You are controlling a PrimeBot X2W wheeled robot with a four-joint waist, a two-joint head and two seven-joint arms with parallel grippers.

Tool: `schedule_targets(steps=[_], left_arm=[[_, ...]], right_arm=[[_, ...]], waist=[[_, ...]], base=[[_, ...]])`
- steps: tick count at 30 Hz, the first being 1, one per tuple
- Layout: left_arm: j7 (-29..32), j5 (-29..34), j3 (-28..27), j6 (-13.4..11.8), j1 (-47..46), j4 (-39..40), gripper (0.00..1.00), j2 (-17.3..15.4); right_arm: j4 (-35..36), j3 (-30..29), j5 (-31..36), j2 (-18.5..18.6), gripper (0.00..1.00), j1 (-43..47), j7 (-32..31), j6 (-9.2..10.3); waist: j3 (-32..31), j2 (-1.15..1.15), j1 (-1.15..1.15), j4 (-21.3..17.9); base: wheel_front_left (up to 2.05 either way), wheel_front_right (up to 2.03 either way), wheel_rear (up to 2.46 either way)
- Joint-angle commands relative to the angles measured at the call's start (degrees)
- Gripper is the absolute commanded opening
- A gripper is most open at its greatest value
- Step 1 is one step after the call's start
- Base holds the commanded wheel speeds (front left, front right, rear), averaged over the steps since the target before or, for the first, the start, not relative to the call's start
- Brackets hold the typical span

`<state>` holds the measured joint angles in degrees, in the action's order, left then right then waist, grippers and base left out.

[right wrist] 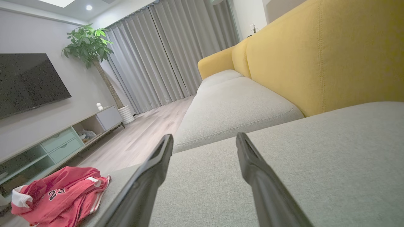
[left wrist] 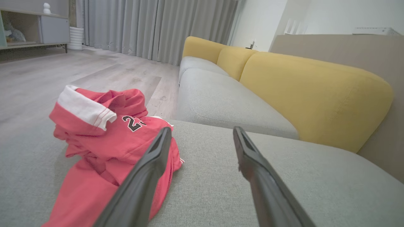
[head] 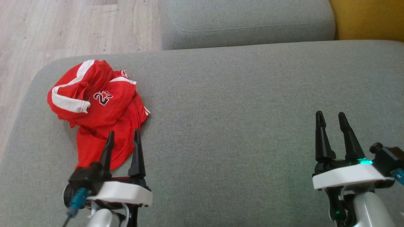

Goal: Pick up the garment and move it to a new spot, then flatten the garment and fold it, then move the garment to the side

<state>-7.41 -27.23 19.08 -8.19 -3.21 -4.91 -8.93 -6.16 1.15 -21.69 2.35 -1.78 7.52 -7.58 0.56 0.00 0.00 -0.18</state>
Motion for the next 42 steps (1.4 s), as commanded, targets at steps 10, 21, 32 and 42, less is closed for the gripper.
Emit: schedule_targets(steps=[10, 21, 32, 42], left_arm=[[-2.31, 9.62, 6.22, -5.15, -5.63, -0.70, 1.00, -4.41], [-4.36, 13.42, 11.79, -10.83, -7.48, 0.74, 1.00, -6.01], [-6.06, 7.96, 4.01, -4.48, -2.14, 3.51, 1.00, -1.76], [-7.59, 13.52, -1.75, 3.45, -0.14, -1.85, 1.00, 2.95]], right_arm=[[3.60, 1.86, 10.14, 0.42, 1.00, -1.56, 2.24, 0.07], [5.56, 3.13, 18.54, 0.47, 1.00, -1.40, 4.27, 0.07], [2.75, 2.08, 10.29, 0.50, 1.00, -0.13, 5.96, 0.08], [-3.08, 4.87, 10.59, 0.53, 1.00, -0.10, 7.48, 0.09]], waist=[[0.16, 0.00, 0.00, 0.08], [0.29, 0.00, 0.00, 0.12], [0.29, 0.00, 0.00, 0.33], [0.28, 0.00, 0.00, 0.67]], base=[[0.00, 0.00, 0.00], [0.00, 0.00, 0.00], [0.00, 0.00, 0.00], [0.00, 0.00, 0.00]])
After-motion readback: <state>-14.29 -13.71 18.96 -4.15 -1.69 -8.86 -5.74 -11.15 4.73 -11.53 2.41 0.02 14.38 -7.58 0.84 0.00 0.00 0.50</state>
